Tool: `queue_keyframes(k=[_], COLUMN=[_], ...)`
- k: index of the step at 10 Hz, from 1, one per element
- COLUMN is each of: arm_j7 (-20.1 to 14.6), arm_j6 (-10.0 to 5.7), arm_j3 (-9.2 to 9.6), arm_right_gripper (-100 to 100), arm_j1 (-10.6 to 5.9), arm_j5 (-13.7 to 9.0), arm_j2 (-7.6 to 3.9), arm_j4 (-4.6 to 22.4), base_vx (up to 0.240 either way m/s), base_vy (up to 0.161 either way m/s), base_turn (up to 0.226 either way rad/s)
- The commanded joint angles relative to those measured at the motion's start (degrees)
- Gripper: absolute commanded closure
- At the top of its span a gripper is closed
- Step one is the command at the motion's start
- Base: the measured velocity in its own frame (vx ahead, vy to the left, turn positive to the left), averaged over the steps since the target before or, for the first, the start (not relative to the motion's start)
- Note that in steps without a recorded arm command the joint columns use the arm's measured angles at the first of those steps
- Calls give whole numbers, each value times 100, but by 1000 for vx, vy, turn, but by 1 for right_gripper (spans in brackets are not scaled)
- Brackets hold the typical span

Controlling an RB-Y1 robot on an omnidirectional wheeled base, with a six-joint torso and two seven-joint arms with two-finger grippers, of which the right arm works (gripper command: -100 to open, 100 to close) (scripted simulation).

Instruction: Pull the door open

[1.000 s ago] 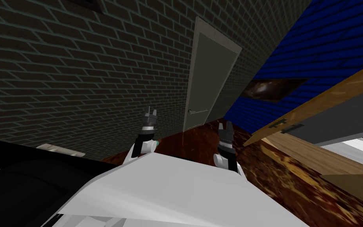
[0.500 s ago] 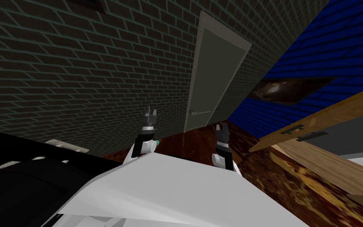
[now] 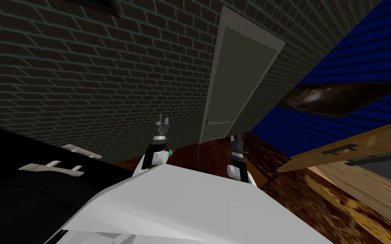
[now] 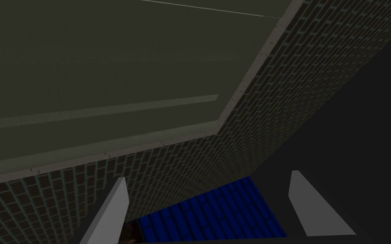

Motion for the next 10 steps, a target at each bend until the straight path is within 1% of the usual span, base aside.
queue_keyframes(k=[1,3,4,5,6,7,8,10], arm_j7=[-26,-53,-53,-68,-82,-82,-96,-124], arm_j6=[-48,-97,-97,-122,-147,-147,-172,-222], arm_j3=[-4,-5,-5,-6,-6,-6,-7,-8], arm_right_gripper=[-100,-100,-100,-100,-100,-100,-100,-100], arm_j1=[-123,-286,-286,-370,-454,-454,-537,-705], arm_j5=[-40,-89,-89,-114,-140,-140,-165,-216], arm_j2=[-38,-81,-81,-102,-123,-123,-144,-184], arm_j4=[286,693,772,994,1130,1215,1429,1845], base_vx=[57,73,59,35,55,45,46,64], base_vy=[-68,-83,-61,-49,-69,-55,-43,-68], base_turn=[179,235,34,101,242,64,95,204])
